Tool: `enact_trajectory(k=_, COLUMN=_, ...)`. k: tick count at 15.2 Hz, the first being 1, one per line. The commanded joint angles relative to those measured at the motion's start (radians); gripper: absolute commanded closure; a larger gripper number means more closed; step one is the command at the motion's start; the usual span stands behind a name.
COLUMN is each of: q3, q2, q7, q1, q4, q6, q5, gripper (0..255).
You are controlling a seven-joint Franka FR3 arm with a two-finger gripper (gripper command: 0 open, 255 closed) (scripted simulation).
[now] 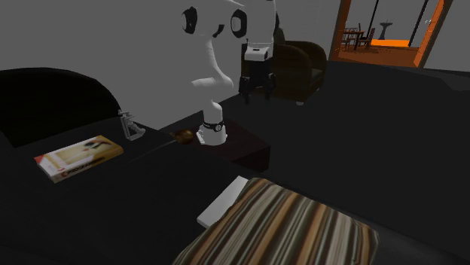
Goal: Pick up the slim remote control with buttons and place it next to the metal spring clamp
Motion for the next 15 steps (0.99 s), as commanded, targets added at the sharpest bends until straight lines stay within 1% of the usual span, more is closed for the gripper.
enact_trajectory(k=1, q3=-0.005, q2=0.067, q7=0.034, q1=-0.021, q4=0.027, q6=0.042, q5=-0.006, gripper=0)
enact_trajectory(k=8, q3=-0.033, q2=0.297, q7=0.152, q1=-0.083, q4=0.151, q6=0.151, q5=-0.025, gripper=0)
enact_trajectory(k=15, q3=-0.077, q2=0.516, q7=0.258, q1=-0.134, q4=0.305, q6=0.219, q5=-0.031, gripper=0)
